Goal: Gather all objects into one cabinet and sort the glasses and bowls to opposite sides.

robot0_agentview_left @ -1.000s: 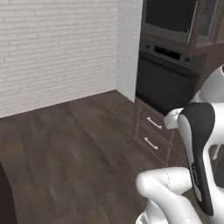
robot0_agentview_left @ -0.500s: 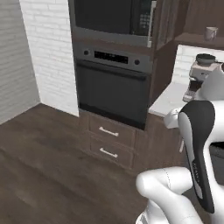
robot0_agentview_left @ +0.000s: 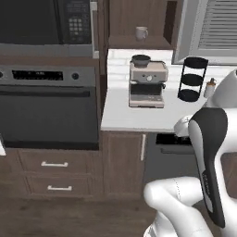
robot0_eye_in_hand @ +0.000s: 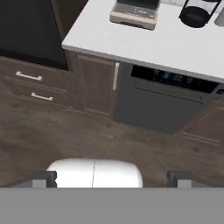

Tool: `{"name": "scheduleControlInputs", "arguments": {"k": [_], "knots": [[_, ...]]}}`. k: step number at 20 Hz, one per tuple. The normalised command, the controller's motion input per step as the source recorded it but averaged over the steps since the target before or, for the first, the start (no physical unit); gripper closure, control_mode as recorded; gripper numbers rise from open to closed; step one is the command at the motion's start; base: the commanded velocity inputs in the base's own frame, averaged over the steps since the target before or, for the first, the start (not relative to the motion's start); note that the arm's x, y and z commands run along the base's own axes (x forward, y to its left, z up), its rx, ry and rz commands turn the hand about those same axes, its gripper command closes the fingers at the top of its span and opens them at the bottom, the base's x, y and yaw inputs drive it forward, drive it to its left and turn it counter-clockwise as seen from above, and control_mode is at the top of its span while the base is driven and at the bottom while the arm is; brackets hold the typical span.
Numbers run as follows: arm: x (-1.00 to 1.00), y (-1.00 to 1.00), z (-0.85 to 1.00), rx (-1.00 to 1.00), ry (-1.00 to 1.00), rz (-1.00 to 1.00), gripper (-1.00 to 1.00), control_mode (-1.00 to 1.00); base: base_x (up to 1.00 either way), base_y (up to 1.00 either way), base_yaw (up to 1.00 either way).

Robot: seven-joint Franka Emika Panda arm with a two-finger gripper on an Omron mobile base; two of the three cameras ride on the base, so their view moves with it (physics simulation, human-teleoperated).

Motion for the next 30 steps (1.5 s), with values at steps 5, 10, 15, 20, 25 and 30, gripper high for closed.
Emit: {"name": "scheduleControlInputs", "arguments": {"k": [5,10,15,20,25,30], "knots": [[0.0,0.0,0.0,0.0,0.0,0.0,-1.0,1.0,0.99,0.22,-0.35],[0.0,0.0,0.0,0.0,0.0,0.0,-1.0,1.0,0.86,0.14,-0.07],[0.0,0.0,0.0,0.0,0.0,0.0,-1.0,1.0,0.41,0.08,-0.18],[0.0,0.0,0.0,0.0,0.0,0.0,-1.0,1.0,0.11,0.23,-0.32],[0.0,0.0,0.0,0.0,0.0,0.0,-1.0,1.0,0.37,0.28,-0.25],[0.0,0.0,0.0,0.0,0.0,0.0,-1.0,1.0,0.22,0.42,-0.04]]}}
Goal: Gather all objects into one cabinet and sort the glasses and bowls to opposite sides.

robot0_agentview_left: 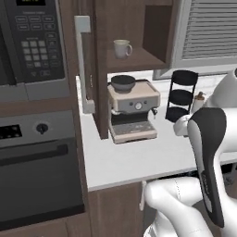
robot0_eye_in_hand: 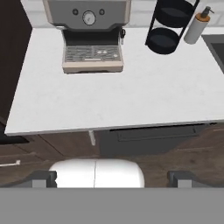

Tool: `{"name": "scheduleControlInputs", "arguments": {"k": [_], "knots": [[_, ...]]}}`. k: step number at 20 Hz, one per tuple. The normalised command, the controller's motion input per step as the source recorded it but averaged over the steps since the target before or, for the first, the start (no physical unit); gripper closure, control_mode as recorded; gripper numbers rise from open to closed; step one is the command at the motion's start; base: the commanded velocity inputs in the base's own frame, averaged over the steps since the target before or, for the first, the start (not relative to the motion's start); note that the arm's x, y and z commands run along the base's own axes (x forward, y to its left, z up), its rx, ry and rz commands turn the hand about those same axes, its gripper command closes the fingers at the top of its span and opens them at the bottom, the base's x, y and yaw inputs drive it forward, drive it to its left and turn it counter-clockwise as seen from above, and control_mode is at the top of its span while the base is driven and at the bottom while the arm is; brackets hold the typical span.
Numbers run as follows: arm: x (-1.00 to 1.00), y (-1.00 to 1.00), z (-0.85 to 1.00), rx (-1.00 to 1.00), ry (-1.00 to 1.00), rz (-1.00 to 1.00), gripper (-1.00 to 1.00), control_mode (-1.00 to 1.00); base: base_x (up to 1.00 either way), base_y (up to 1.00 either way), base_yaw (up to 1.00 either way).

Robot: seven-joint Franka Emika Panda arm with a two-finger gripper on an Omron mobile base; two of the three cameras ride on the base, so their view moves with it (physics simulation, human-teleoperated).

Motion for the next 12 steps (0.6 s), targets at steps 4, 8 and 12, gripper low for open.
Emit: {"name": "scheduleControlInputs", "arguments": {"k": [4,8,12], "knots": [[0.0,0.0,0.0,0.0,0.0,0.0,-1.0,1.0,0.28,0.48,0.0],[0.0,0.0,0.0,0.0,0.0,0.0,-1.0,1.0,0.62,0.03,0.0],[0.0,0.0,0.0,0.0,0.0,0.0,-1.0,1.0,0.67,-0.11,0.0]]}}
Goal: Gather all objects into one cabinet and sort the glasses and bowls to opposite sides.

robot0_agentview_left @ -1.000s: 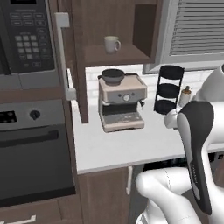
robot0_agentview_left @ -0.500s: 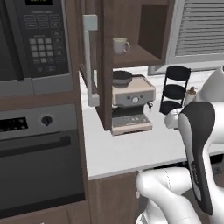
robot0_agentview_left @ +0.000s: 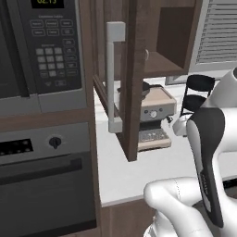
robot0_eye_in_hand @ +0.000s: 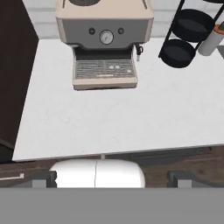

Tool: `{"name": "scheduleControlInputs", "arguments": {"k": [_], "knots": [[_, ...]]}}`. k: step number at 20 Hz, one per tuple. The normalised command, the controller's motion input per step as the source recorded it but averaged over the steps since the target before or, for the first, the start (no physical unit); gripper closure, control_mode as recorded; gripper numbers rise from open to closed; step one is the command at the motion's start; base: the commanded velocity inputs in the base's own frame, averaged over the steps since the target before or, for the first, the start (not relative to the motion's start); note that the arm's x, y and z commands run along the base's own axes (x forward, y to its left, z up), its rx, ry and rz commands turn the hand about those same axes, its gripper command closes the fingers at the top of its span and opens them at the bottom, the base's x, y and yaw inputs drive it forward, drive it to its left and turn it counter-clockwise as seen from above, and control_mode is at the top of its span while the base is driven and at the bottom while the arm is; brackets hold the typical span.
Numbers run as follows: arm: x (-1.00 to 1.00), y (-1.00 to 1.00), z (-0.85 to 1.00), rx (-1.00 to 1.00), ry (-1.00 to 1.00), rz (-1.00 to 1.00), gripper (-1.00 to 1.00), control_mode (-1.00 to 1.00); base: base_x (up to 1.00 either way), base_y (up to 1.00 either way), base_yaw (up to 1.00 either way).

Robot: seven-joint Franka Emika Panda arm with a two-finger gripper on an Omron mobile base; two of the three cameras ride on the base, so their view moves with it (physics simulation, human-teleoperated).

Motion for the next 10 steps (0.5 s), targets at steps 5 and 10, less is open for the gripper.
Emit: {"name": "scheduleControlInputs", "arguments": {"k": [5,10], "knots": [[0.01,0.0,0.0,0.0,0.0,0.0,-1.0,-1.0,0.33,-0.07,0.0],[0.0,-0.24,0.16,0.01,-0.2,0.06,-1.0,-1.0,0.0,0.0,0.0]]}}
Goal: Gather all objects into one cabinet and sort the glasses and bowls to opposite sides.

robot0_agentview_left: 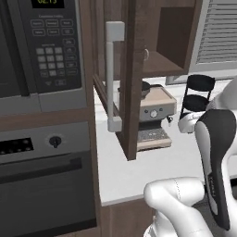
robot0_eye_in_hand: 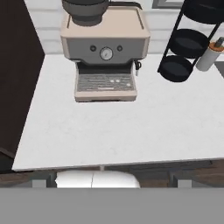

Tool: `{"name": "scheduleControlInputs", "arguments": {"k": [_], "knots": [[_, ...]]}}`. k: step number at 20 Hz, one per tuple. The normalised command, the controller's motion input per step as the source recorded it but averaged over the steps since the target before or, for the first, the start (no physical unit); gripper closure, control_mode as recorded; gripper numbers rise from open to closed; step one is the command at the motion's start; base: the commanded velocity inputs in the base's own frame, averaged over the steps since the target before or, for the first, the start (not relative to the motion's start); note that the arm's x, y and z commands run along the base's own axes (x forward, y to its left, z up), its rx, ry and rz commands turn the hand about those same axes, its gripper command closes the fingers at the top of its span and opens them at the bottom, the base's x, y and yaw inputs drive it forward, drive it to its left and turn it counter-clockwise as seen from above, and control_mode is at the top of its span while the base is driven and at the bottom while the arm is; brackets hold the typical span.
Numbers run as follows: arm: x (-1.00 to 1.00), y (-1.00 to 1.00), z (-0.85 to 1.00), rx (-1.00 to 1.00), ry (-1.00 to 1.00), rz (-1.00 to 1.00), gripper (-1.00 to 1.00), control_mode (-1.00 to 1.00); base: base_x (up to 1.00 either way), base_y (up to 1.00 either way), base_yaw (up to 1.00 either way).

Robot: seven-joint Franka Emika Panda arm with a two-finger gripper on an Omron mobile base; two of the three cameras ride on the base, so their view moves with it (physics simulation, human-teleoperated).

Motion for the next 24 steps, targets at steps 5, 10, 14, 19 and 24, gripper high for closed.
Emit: {"name": "scheduleControlInputs", "arguments": {"k": [5,10,14,19,24], "knots": [[-0.01,-0.25,0.53,0.05,-0.45,0.3,-1.0,-1.0,0.0,0.0,0.0],[0.23,-0.08,0.45,0.08,-0.46,0.29,-1.0,-1.0,0.0,0.0,0.0],[0.17,0.1,0.62,0.01,-0.35,0.14,-1.0,-1.0,0.0,0.0,0.0],[0.37,0.3,0.73,0.0,-0.16,0.06,-1.0,-1.0,0.0,0.0,0.0],[0.75,0.12,0.28,0.0,0.0,0.0,-1.0,-1.0,0.0,0.0,0.0]]}}
